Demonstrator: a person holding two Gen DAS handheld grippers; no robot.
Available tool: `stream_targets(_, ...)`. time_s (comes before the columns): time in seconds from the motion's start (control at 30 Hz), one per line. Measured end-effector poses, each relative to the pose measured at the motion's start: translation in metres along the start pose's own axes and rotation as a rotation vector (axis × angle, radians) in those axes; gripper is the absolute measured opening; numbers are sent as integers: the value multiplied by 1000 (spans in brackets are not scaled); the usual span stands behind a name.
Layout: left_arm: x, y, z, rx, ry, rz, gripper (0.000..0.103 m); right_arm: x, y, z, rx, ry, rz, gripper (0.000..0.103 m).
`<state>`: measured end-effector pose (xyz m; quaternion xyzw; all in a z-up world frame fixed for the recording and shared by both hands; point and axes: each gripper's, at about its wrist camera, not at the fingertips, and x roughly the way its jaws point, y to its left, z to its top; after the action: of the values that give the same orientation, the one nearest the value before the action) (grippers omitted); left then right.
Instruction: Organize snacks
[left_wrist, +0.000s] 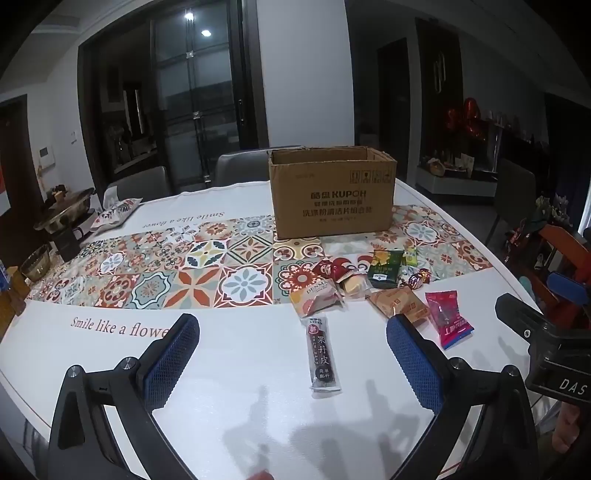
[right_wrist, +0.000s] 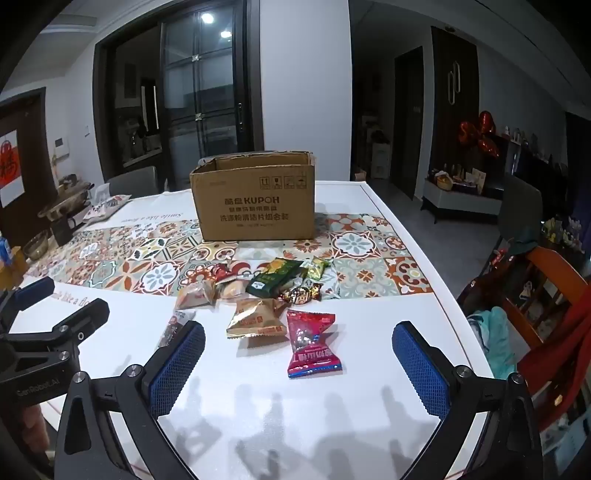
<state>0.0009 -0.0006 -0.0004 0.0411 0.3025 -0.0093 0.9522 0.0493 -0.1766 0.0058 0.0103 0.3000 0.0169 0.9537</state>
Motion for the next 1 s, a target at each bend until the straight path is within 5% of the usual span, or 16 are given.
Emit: stream_targets(1.0, -9, 4, 3, -14, -40, 1, 103, -1, 3, 1, -15, -5, -4, 102)
